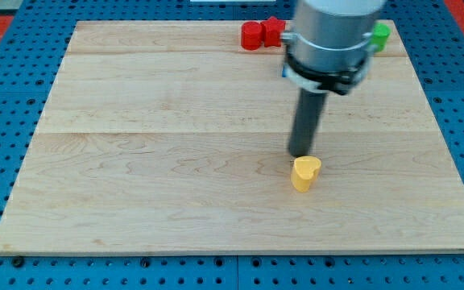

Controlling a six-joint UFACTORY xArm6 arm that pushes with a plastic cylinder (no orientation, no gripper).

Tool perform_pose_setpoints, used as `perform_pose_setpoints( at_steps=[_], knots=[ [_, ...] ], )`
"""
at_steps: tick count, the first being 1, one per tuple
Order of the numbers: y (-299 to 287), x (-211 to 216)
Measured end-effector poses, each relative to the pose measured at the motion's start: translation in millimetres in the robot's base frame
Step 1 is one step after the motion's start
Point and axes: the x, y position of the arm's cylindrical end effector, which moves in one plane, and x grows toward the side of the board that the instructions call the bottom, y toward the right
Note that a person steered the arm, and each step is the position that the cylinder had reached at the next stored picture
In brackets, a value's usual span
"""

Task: Move the heart towards the bottom right

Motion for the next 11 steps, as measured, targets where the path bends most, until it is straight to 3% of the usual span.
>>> perform_pose_setpoints(
  at_steps=[1,2,3,4,5,6,7,8,9,11],
  knots=[
    [-3.6,51.5],
    [75.1,57.3],
    [50.7,31.2],
    [69.2,15.1],
    [125.4,40.7],
    [141.0,47.9],
    [155.4,19.6],
    [215.7,47.0],
    [190.6,69.9],
    [165.9,42.3]
  ],
)
